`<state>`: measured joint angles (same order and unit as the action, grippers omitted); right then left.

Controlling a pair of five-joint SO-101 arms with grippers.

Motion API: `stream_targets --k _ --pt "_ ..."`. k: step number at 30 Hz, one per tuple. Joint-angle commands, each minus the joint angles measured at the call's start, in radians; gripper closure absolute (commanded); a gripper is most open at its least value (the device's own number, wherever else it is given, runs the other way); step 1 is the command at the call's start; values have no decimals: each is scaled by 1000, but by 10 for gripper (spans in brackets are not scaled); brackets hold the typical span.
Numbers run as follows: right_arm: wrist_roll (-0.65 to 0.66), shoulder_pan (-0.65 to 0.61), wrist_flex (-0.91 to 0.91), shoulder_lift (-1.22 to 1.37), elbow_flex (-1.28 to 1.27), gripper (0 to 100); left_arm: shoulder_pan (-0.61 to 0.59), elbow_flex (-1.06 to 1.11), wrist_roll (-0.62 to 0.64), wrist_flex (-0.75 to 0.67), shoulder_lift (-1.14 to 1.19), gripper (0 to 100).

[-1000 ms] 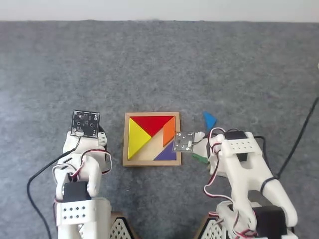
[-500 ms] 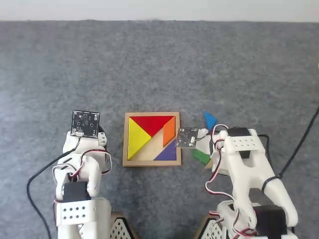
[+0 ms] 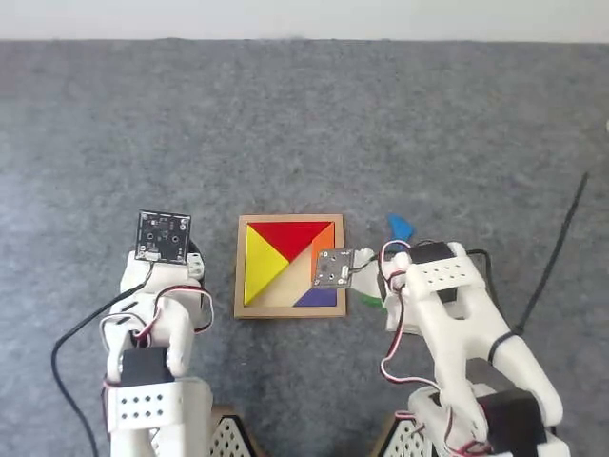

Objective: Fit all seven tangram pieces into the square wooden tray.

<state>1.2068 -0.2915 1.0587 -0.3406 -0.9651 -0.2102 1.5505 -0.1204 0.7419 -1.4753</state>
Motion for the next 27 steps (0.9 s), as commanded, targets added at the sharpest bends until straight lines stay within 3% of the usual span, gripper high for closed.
stream_targets --k 1,13,27 --pt "-15 -10 -5 -1 17 783 -6 -8 -14 6 -26 978" --pt "110 157 -19 1 -21 783 -38 -13 -14 20 -29 978" --pt "121 39 -28 1 -29 783 -35 -13 -12 20 -29 978"
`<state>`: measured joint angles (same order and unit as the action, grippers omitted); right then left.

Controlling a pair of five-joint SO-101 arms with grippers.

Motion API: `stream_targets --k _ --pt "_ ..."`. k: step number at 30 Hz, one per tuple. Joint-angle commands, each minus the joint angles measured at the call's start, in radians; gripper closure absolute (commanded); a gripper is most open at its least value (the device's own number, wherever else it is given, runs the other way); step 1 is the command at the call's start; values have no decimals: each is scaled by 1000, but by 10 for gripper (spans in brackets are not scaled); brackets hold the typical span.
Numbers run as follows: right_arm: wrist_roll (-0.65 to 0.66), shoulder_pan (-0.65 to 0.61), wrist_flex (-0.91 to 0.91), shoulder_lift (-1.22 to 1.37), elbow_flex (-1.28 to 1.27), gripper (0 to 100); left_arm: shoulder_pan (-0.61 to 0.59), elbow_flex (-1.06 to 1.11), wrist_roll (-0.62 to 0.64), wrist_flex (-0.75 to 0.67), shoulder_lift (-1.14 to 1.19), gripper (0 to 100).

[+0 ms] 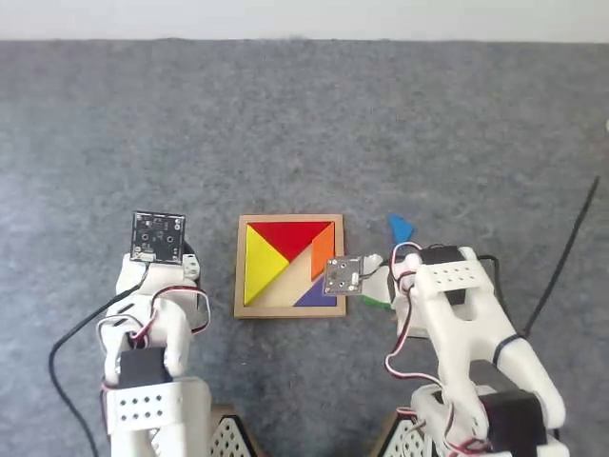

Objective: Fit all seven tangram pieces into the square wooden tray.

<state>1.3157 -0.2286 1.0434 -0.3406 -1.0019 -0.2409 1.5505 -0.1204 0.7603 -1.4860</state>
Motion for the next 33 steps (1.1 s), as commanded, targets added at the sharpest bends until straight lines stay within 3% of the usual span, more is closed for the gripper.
stream_targets --k 1,10,19,33 --pt "12 -25 -13 1 8 783 -5 -13 -12 2 -18 978" --pt "18 31 -13 1 6 783 -6 -13 -12 3 -18 978" --pt "12 33 -48 1 -12 857 -6 -13 -12 5 -18 978" --pt "-20 30 -45 -13 -8 862 -8 -13 -12 5 -18 978"
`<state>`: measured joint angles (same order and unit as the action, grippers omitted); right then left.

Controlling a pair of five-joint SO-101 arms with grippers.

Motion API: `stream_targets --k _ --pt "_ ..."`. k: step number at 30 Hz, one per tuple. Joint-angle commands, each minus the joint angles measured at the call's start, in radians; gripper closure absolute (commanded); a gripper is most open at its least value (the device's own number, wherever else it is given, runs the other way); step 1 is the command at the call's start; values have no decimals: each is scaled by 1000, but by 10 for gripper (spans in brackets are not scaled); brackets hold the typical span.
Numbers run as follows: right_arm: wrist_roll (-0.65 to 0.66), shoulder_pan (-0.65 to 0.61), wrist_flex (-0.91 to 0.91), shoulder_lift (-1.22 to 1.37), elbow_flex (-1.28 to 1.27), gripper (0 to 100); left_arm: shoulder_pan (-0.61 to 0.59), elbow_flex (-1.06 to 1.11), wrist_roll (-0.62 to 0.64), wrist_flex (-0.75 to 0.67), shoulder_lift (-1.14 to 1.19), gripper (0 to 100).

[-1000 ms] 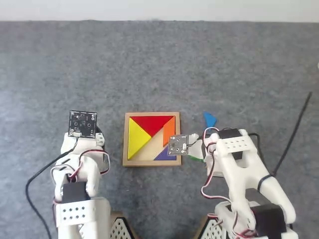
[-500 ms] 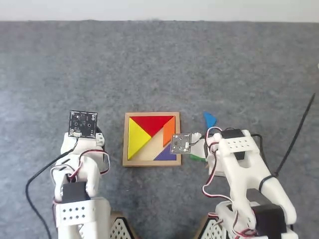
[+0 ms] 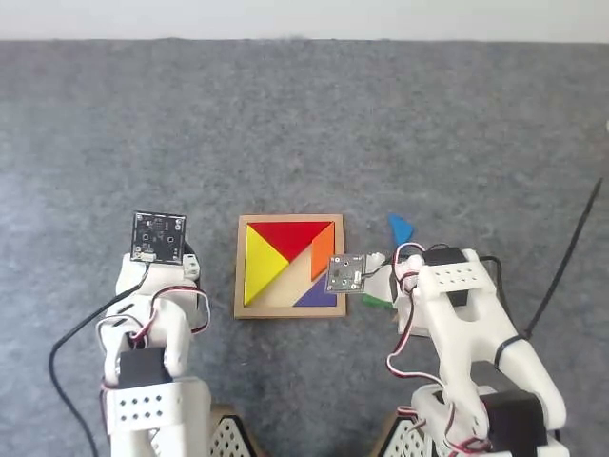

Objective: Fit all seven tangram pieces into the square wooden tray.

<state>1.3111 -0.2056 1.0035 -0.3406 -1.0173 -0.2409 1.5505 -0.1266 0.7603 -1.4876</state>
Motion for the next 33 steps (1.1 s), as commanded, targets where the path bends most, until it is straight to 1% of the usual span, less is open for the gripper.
stream_targets --k 1,3,5,10,13,15,16,18,22,25,27,30,33 --pt "-37 7 -7 -19 8 862 -8 -13 -6 5 -17 978" --pt "-86 5 2 -59 18 862 -11 -13 -6 5 -17 978" --pt "-103 10 24 -128 20 862 -11 -13 -6 3 -17 978" --pt "-144 7 185 -314 60 862 -11 -13 -6 3 -17 978" --pt "-146 7 275 -406 84 862 -8 -13 -6 5 -17 978" --pt "-157 5 315 -447 115 862 -6 -13 -6 5 -17 978" --pt "-186 -7 321 -461 133 862 -6 -13 -6 5 -17 978" --pt "-256 -61 335 -466 167 862 -6 -13 -5 5 -17 978" --pt "-373 -245 323 -421 201 862 -11 -13 -3 5 -17 978" --pt "-520 -407 268 -349 247 862 -12 -13 -3 6 -17 978" --pt "-603 -495 189 -283 272 862 -12 -13 -3 6 -17 978" --pt "-631 -556 97 -151 307 862 -12 -12 -3 6 -17 978" --pt "-631 -568 7 1 354 862 -12 -12 -3 6 -17 978"
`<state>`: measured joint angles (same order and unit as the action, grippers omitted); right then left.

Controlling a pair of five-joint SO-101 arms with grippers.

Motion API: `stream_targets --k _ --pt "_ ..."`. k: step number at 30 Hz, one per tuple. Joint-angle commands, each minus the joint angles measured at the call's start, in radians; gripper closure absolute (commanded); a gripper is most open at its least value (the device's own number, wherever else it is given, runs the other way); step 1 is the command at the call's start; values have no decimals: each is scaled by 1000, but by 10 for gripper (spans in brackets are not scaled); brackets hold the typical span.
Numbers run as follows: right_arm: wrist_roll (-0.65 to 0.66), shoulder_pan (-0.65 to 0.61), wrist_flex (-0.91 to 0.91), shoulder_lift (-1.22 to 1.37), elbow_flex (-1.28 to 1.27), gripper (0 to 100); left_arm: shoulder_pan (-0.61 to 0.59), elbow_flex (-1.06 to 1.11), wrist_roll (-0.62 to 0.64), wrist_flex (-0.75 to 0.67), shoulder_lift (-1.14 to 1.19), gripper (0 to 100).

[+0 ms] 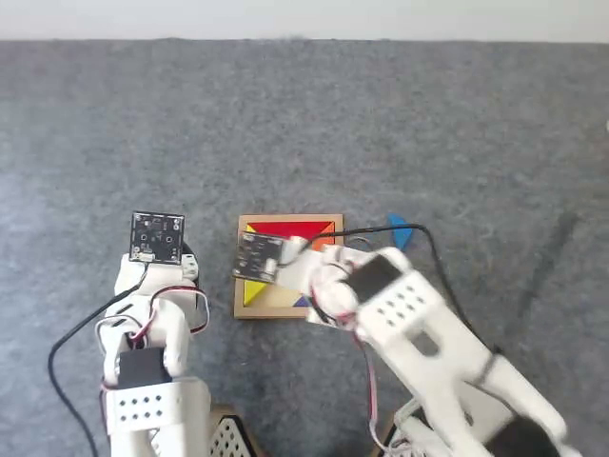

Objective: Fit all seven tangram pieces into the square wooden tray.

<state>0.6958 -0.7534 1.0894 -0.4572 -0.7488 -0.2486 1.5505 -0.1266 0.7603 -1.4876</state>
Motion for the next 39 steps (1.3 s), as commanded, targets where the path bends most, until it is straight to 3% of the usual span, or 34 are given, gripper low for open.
stream_targets --k 1,16,21,26,29,33,35,39 --pt "-15 -21 -94 168 110 862 -5 -12 -3 6 -17 978" --pt "-15 -120 -107 526 361 853 -101 -28 54 2 -17 978" --pt "-9 -140 -90 572 407 758 -101 -28 54 2 -17 978" --pt "-15 -143 27 547 473 750 -101 -28 54 2 -17 978" --pt "-31 -85 102 464 491 764 -98 -27 54 2 -17 978" --pt "-133 73 189 289 466 899 -72 -27 55 8 -14 978" --pt "-219 180 191 213 422 990 -11 -33 55 32 -11 978" --pt "-359 297 21 148 219 969 239 -84 87 101 -8 977"
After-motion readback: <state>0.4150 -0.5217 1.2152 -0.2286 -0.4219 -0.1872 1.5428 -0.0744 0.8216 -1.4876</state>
